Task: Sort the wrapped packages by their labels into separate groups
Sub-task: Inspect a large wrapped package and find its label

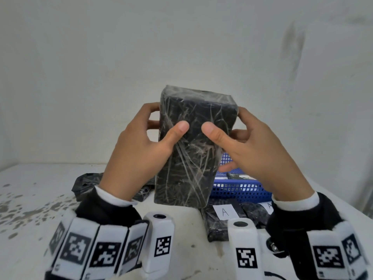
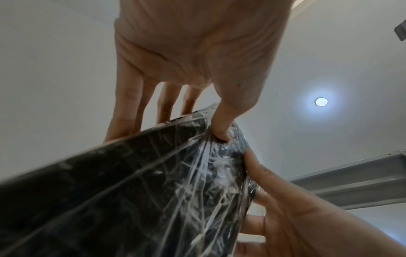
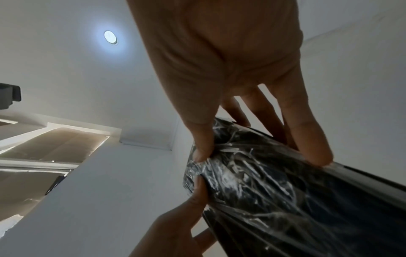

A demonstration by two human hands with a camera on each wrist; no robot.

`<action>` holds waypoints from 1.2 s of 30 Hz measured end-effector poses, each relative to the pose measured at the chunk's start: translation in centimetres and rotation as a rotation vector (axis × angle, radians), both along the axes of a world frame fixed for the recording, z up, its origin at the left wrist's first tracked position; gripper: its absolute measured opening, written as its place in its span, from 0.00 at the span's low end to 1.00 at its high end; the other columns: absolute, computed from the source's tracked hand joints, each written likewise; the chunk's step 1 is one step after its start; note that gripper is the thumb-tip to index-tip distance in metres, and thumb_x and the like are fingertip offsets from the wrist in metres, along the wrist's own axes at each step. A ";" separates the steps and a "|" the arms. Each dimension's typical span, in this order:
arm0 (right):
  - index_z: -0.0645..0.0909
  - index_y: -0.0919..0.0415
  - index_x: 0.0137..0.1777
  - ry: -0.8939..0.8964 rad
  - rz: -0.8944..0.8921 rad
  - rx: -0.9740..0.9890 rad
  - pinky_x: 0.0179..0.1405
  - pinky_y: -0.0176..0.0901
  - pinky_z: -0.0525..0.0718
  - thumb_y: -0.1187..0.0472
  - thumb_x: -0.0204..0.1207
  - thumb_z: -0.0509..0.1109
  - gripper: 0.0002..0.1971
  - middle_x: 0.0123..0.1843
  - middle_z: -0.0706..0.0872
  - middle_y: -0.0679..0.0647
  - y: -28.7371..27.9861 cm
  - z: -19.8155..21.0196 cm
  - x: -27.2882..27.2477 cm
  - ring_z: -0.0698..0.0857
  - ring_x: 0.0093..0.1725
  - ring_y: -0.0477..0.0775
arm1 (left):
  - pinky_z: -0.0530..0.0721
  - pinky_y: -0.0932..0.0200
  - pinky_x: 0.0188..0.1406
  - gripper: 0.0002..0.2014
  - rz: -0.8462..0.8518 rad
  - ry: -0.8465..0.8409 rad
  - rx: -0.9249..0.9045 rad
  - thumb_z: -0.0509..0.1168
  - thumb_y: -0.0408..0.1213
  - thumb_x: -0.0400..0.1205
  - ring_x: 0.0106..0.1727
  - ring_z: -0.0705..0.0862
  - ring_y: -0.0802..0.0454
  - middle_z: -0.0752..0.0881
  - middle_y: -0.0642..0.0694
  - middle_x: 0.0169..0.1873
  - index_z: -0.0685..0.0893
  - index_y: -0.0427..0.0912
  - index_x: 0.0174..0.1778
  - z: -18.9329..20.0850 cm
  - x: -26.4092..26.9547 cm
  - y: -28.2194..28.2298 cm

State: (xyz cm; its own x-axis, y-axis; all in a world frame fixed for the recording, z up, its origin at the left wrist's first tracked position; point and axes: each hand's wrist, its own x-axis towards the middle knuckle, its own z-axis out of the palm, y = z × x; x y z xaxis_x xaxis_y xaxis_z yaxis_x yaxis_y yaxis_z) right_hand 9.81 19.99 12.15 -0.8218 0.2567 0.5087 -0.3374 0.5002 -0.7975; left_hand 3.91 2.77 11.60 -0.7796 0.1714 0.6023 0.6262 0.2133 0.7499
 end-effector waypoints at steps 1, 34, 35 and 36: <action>0.73 0.38 0.76 0.002 0.013 -0.013 0.32 0.48 0.93 0.36 0.64 0.76 0.38 0.53 0.92 0.52 -0.1 0.0 0.0 0.94 0.41 0.48 | 0.80 0.67 0.40 0.29 -0.001 -0.001 -0.010 0.63 0.67 0.69 0.48 0.87 0.60 0.82 0.66 0.50 0.74 0.66 0.66 0.0 0.0 0.0; 0.81 0.44 0.56 0.166 0.162 -0.092 0.48 0.60 0.92 0.42 0.68 0.76 0.18 0.54 0.89 0.46 -0.6 -0.4 -0.7 0.93 0.45 0.52 | 0.87 0.39 0.56 0.18 -0.203 -0.154 0.188 0.67 0.54 0.75 0.40 0.90 0.54 0.92 0.53 0.36 0.81 0.47 0.54 0.9 1.1 -0.3; 0.81 0.44 0.54 0.169 0.166 -0.102 0.47 0.60 0.93 0.44 0.72 0.74 0.13 0.53 0.89 0.47 -0.5 -0.4 -0.8 0.93 0.43 0.49 | 0.87 0.38 0.56 0.15 -0.197 -0.157 0.194 0.66 0.52 0.79 0.39 0.89 0.54 0.91 0.53 0.35 0.81 0.46 0.54 0.8 1.1 -0.3; 0.82 0.45 0.52 0.170 0.175 -0.116 0.46 0.59 0.93 0.46 0.77 0.72 0.08 0.50 0.89 0.47 -0.5 -0.3 -0.8 0.91 0.41 0.46 | 0.86 0.38 0.54 0.14 -0.193 -0.165 0.205 0.65 0.51 0.81 0.39 0.89 0.54 0.90 0.53 0.35 0.81 0.44 0.53 0.8 1.0 -0.2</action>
State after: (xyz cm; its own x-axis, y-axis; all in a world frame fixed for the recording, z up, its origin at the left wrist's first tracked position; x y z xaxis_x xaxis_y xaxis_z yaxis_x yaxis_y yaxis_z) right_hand 9.01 19.52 11.82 -0.7643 0.1830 0.6183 -0.5444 0.3308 -0.7708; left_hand 4.93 2.55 12.40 -0.8344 0.2138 0.5080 0.5070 -0.0640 0.8596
